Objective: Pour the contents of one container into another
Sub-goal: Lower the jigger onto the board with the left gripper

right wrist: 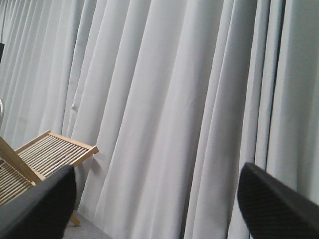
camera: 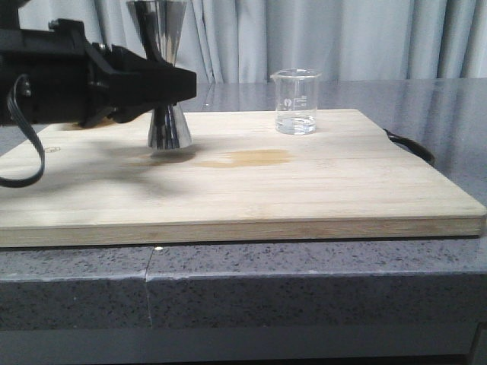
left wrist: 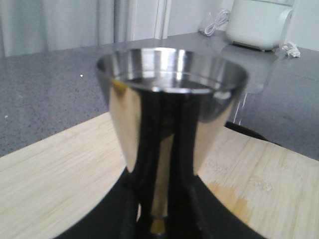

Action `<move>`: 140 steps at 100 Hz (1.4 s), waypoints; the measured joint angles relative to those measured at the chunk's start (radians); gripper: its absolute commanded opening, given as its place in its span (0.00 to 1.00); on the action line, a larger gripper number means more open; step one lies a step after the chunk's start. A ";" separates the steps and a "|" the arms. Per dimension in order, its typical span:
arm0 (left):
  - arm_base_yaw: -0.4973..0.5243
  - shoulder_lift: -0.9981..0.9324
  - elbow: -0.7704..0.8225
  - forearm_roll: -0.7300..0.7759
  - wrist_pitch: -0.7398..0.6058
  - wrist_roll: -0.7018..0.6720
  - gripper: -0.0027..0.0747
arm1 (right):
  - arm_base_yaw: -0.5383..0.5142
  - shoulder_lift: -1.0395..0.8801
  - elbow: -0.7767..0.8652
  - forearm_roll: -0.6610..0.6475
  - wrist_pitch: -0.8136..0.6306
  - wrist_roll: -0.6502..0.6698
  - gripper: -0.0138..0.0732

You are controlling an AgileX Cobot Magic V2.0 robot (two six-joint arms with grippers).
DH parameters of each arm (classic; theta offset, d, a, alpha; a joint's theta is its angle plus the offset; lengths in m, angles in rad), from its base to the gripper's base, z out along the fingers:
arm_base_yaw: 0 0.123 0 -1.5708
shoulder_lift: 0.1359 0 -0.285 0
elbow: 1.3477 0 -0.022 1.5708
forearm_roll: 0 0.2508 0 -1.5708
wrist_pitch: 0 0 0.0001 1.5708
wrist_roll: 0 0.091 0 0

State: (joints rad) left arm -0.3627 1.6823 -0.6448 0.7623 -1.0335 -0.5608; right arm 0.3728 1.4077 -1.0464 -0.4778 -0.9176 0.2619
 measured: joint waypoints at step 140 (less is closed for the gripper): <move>0.011 0.068 -0.003 0.008 -0.085 0.030 0.75 | 0.000 -0.002 0.000 -0.006 0.014 0.000 0.84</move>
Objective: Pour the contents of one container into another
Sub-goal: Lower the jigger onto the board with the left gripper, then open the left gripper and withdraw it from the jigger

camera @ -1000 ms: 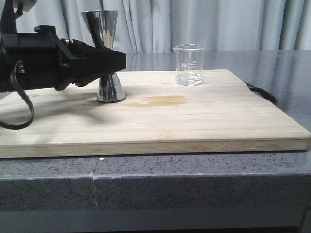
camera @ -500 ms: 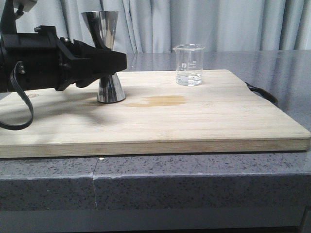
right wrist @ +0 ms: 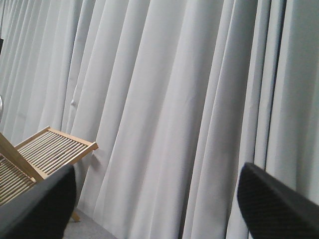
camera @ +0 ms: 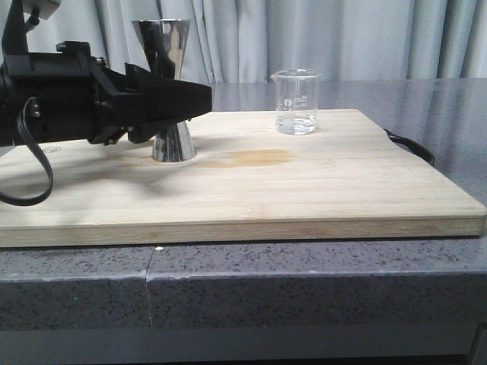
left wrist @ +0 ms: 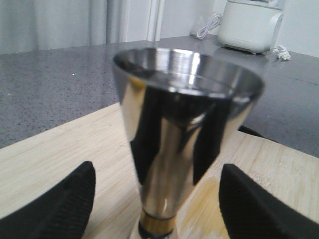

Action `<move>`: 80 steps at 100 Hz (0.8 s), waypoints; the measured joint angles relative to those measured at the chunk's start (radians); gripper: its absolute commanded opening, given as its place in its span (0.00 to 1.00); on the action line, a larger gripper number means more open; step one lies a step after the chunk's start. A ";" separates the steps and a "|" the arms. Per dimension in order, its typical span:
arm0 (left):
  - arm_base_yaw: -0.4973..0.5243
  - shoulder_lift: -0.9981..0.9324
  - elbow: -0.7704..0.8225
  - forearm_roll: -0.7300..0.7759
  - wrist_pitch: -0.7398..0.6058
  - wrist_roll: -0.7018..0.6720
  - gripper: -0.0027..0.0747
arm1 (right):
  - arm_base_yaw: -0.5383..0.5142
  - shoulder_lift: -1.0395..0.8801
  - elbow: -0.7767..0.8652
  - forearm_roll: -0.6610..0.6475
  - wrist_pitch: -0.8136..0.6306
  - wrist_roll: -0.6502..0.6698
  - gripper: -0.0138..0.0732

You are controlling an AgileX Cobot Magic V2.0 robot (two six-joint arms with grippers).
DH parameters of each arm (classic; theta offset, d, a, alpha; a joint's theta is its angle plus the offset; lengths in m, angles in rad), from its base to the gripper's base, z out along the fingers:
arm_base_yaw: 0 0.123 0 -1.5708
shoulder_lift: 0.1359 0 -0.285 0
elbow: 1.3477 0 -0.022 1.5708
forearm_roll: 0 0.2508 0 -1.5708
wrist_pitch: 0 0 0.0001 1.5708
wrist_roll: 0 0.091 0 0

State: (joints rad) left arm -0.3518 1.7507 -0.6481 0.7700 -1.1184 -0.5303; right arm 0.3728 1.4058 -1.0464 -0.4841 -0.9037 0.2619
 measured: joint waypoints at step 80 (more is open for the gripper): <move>0.209 -0.256 0.085 0.423 0.050 -0.230 0.76 | -0.002 0.000 0.000 0.000 0.064 0.000 0.84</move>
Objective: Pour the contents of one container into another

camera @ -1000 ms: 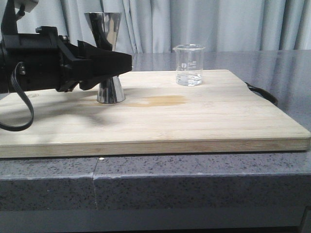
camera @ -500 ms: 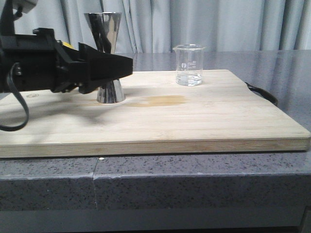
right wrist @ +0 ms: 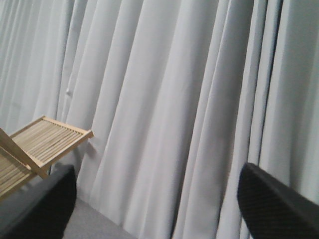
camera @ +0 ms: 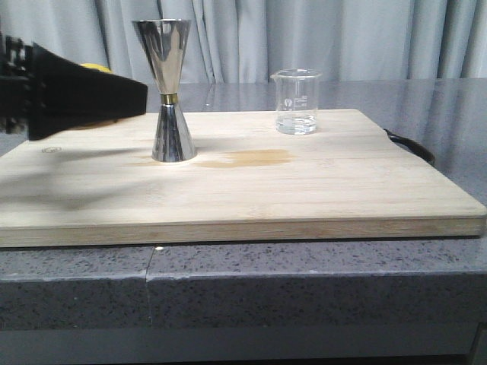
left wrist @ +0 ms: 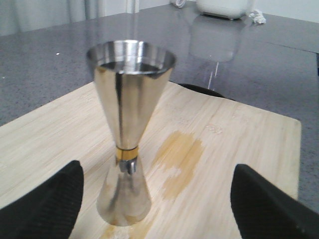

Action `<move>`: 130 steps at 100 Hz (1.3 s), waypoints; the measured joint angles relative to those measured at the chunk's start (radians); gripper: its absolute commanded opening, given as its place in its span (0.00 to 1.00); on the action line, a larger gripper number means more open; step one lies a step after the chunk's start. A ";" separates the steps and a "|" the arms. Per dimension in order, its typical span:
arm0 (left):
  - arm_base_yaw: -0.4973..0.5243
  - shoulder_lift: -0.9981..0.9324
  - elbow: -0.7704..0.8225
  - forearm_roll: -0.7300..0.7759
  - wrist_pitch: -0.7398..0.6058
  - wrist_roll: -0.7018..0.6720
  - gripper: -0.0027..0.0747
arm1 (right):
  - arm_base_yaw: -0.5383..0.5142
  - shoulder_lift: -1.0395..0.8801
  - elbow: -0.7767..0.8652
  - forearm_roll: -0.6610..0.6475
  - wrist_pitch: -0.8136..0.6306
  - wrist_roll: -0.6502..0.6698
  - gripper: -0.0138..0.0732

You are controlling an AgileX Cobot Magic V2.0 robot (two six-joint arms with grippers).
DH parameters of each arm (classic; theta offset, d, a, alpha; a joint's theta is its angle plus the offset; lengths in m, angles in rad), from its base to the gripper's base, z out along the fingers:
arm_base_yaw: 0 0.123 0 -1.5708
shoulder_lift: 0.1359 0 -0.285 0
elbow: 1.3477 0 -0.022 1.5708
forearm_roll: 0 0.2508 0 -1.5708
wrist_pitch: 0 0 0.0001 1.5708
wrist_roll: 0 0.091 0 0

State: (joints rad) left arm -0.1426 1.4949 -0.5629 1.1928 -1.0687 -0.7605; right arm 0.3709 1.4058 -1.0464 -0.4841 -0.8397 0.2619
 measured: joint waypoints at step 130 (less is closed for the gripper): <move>0.377 -1.162 0.453 -0.327 0.540 -0.172 0.52 | -0.292 -1.229 0.737 0.012 0.858 -0.026 0.82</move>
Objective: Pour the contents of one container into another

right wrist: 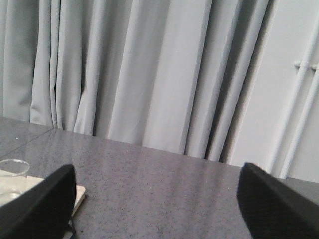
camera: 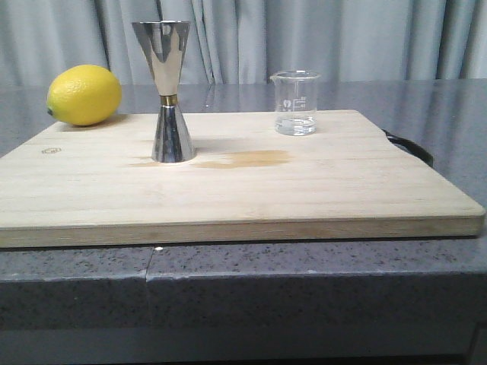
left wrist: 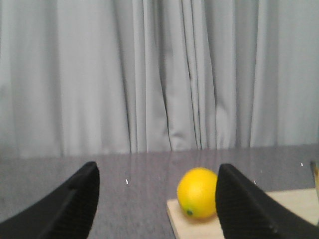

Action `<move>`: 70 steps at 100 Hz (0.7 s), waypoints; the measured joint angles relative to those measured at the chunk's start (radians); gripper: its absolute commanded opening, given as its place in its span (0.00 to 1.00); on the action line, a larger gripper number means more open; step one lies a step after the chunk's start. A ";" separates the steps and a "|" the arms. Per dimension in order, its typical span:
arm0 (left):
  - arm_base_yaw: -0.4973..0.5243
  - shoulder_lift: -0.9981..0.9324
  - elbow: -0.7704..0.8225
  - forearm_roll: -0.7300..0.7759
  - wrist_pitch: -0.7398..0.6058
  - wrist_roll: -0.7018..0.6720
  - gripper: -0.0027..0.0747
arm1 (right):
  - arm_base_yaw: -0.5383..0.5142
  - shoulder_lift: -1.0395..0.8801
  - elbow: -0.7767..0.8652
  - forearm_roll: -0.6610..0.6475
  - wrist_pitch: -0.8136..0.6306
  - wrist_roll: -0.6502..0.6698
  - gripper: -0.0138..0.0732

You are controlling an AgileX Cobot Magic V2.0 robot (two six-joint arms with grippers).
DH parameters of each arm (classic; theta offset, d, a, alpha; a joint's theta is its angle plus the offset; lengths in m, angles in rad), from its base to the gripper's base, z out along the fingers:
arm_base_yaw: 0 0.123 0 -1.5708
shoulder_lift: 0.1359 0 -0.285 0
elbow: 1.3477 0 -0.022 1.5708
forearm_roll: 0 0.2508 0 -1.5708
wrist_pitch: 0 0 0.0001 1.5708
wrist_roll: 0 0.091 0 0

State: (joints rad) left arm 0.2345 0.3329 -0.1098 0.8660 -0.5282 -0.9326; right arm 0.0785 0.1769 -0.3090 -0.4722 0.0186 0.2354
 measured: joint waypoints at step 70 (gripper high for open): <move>-0.149 0.000 0.047 -0.057 -0.060 -0.002 0.01 | 0.000 -0.025 0.041 0.000 0.002 0.000 0.08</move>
State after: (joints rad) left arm 0.0856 0.3329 -0.0624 0.8087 -0.5881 -0.9343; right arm 0.0785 0.1522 -0.2685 -0.4722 0.0208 0.2354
